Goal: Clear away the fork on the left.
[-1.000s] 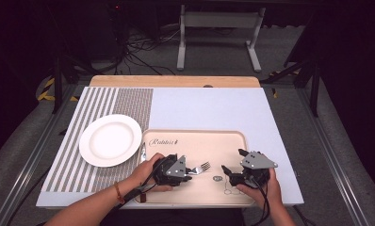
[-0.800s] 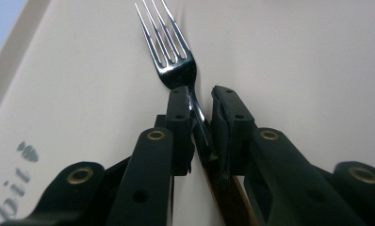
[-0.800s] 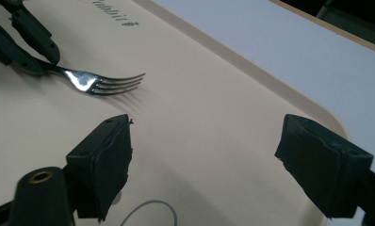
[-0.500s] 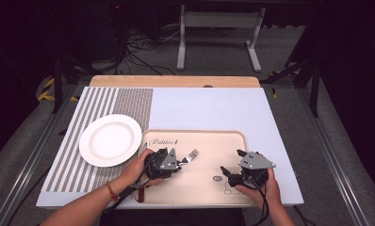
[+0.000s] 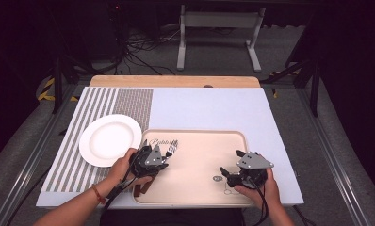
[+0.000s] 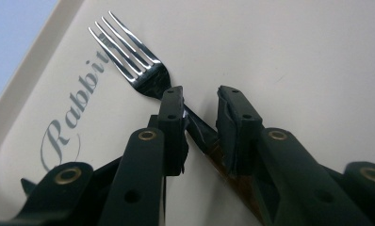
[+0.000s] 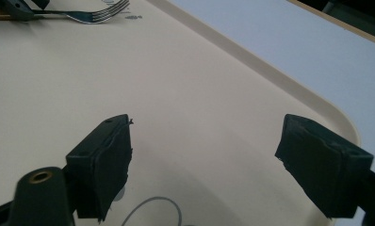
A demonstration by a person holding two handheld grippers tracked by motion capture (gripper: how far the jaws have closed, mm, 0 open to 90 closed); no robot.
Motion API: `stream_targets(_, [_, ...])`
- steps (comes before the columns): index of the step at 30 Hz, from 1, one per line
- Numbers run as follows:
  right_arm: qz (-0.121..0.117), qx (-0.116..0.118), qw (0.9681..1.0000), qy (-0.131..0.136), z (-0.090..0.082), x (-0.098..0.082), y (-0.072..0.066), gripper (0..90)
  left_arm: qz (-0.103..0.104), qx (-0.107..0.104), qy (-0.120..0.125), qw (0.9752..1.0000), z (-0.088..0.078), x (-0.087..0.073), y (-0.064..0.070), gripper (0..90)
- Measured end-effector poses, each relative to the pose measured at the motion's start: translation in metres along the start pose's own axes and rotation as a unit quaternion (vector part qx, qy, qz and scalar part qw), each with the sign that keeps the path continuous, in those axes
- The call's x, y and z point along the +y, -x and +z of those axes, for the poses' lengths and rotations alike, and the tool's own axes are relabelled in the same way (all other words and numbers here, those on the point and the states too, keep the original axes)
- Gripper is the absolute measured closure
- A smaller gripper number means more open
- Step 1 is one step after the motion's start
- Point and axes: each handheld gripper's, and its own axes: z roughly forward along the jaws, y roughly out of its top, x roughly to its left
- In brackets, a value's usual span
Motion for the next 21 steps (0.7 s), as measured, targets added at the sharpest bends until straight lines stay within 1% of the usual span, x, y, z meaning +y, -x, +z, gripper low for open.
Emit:
stream_targets(1, [0.0, 0.0, 1.0, 0.0, 0.0, 0.0, 0.0, 18.6, 0.003, 0.002, 0.001, 1.0, -0.001, -0.001, -0.001, 71.4])
stream_targets(4, [0.0, 0.0, 1.0, 0.0, 0.0, 0.0, 0.0, 18.5, -0.001, 0.007, -0.002, 1.0, -0.003, -0.004, 0.0, 70.8])
stream_targets(6, [0.0, 0.001, 1.0, -0.001, 0.0, 0.0, 0.0, 18.5, 0.0, 0.014, -0.008, 0.9999, -0.005, -0.007, 0.0, 67.6])
stream_targets(7, [-0.001, 0.001, 1.0, -0.001, 0.0, 0.0, 0.0, 18.5, 0.003, 0.016, -0.007, 0.9998, -0.006, -0.008, 0.0, 67.5])
stream_targets(8, [-0.001, 0.001, 1.0, -0.001, 0.0, 0.0, 0.0, 18.5, 0.001, 0.013, -0.005, 0.9999, -0.006, -0.009, 0.001, 67.5])
stream_targets(9, [-0.001, 0.001, 1.0, -0.002, 0.0, 0.0, -0.001, 18.5, 0.004, 0.01, -0.002, 0.9999, -0.008, -0.01, 0.001, 68.1])
stream_targets(10, [-0.001, 0.001, 1.0, -0.002, 0.001, 0.0, -0.001, 18.5, 0.006, 0.006, 0.01, 0.9999, -0.011, -0.011, 0.001, 72.2])
stream_targets(12, [-0.002, -0.001, 1.0, -0.001, 0.001, 0.001, -0.001, 18.5, 0.012, 0.003, 0.024, 0.9996, -0.014, -0.012, 0.001, 74.8])
stream_targets(13, [-0.002, -0.001, 1.0, 0.001, 0.0, 0.001, -0.001, 18.5, 0.016, 0.0, 0.031, 0.9994, -0.014, -0.011, 0.0, 78.5])
stream_targets(14, [-0.002, -0.001, 1.0, 0.001, 0.0, 0.001, -0.001, 18.5, 0.016, 0.0, 0.031, 0.9994, -0.014, -0.011, 0.0, 81.0])
stream_targets(15, [0.0, -0.001, 1.0, 0.001, 0.0, 0.001, -0.001, 18.5, 0.025, -0.016, 0.044, 0.9986, -0.013, -0.009, 0.0, 84.4])
stream_targets(16, [0.0, -0.001, 1.0, 0.001, 0.0, 0.001, -0.001, 18.5, 0.024, -0.02, 0.04, 0.9987, -0.011, -0.008, 0.001, 86.8])
stream_targets(17, [0.0, -0.001, 1.0, 0.001, 0.0, 0.001, -0.001, 18.5, 0.03, -0.026, 0.04, 0.9984, -0.009, -0.006, 0.001, 89.1])
stream_targets(18, [0.0, -0.001, 1.0, 0.001, 0.0, 0.001, -0.001, 18.5, 0.03, -0.026, 0.04, 0.9984, -0.009, -0.006, 0.001, 89.5])
stream_targets(19, [-0.001, -0.001, 1.0, 0.0, 0.0, 0.001, -0.001, 18.5, 0.036, -0.029, 0.037, 0.9982, -0.005, -0.004, 0.002, 89.5])
stream_targets(20, [-0.002, -0.001, 1.0, 0.0, 0.0, 0.001, -0.002, 18.5, 0.034, -0.036, 0.031, 0.9983, -0.002, -0.003, 0.003, 89.6])
stream_targets(21, [-0.003, -0.001, 1.0, 0.001, 0.0, 0.001, -0.002, 18.5, 0.041, -0.039, 0.026, 0.998, 0.0, -0.003, 0.003, 89.6])
